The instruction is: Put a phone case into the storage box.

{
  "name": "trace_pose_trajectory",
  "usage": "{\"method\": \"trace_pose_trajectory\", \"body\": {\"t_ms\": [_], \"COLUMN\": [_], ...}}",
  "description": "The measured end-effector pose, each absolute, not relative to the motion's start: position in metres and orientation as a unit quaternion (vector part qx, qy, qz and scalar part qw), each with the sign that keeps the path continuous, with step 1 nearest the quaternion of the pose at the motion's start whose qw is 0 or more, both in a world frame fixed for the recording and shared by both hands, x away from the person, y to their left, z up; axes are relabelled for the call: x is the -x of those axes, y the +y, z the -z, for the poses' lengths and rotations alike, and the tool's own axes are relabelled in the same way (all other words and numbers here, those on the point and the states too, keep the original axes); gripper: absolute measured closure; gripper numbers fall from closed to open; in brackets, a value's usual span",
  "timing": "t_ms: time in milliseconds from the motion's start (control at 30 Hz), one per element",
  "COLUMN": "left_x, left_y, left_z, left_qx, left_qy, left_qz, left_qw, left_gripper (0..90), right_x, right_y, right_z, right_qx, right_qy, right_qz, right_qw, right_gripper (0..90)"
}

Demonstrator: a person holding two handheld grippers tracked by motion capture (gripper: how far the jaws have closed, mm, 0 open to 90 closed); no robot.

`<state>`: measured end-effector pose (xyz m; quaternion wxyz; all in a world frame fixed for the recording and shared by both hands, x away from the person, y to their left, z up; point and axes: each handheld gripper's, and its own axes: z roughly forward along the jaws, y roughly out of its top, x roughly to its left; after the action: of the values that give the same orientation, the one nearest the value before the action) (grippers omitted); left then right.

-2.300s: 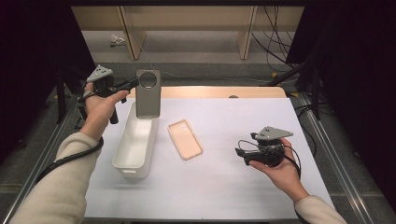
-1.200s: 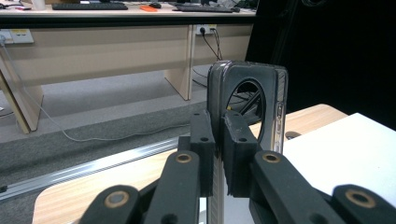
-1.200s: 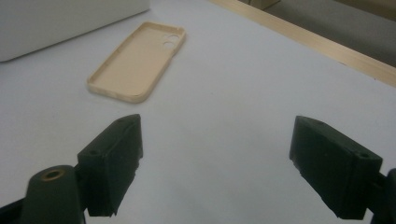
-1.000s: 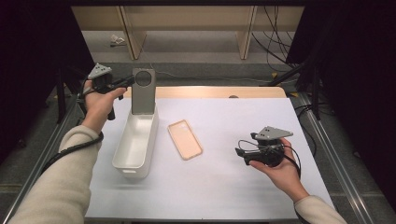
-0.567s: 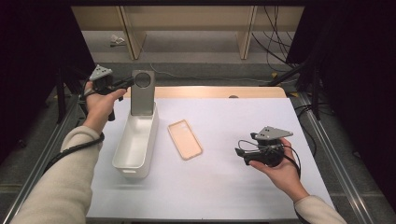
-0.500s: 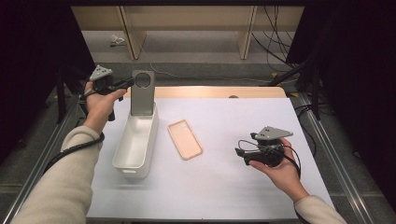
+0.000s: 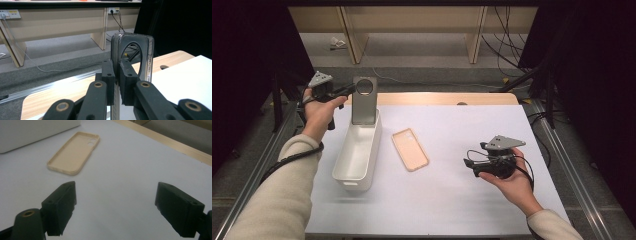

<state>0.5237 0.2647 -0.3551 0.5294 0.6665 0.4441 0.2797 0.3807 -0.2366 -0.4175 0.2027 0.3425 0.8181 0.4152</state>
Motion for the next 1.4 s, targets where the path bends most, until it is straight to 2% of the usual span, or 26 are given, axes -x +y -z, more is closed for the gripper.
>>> {"method": "trace_pose_trajectory", "body": {"t_ms": [1400], "left_x": [-0.536], "left_y": [0.265], "left_z": [0.380], "left_qx": [-0.677], "left_qy": [0.458], "left_qz": [-0.269], "left_qw": [0.509], "left_gripper": [83.2], "right_x": [-0.381], "right_y": [-0.236], "right_z": [0.417], "right_qx": [-0.342], "right_qy": [0.818], "right_qz": [-0.416], "right_qw": [0.203], "right_gripper": [18.3]}}
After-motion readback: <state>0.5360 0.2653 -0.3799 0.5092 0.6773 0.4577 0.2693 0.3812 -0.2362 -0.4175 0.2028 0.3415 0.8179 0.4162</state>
